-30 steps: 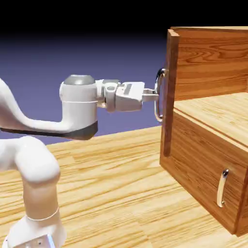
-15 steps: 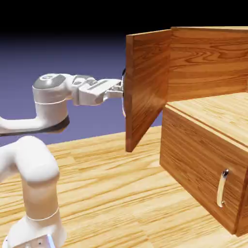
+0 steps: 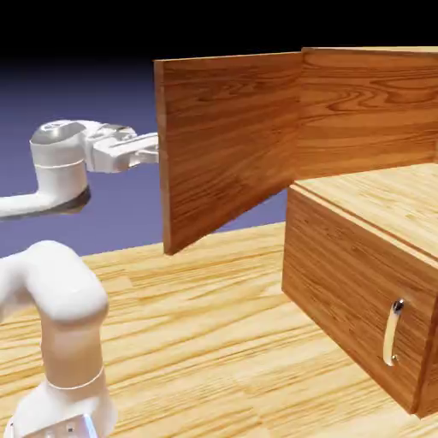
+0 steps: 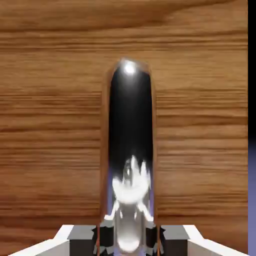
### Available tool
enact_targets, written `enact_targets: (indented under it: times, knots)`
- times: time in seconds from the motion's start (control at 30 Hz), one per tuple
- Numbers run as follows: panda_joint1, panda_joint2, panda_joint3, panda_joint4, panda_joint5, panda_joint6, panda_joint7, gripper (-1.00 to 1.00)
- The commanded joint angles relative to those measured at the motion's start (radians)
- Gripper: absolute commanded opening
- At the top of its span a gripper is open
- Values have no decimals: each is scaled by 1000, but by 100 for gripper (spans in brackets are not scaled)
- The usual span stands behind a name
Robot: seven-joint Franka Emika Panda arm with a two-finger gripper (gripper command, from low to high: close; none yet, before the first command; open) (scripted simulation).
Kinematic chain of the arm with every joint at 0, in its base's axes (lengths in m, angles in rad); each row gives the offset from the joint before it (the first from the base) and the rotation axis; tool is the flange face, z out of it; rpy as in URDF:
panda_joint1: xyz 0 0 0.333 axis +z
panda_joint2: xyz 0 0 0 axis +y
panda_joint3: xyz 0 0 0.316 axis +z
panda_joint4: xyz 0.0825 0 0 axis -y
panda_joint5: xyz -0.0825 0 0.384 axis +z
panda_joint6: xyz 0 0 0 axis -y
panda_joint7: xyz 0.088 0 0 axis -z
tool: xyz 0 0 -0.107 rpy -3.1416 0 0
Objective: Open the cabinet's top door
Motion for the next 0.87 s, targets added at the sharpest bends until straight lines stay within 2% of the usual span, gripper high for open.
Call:
enact_targets:
  times: [0.0,0.37,0.83]
  knots:
    - [-18,17,37,30,29,-35,3,-100]
    - [-331,150,366,424,254,-373,7,-100]
    - [-775,147,608,932,367,-713,-72,-100]
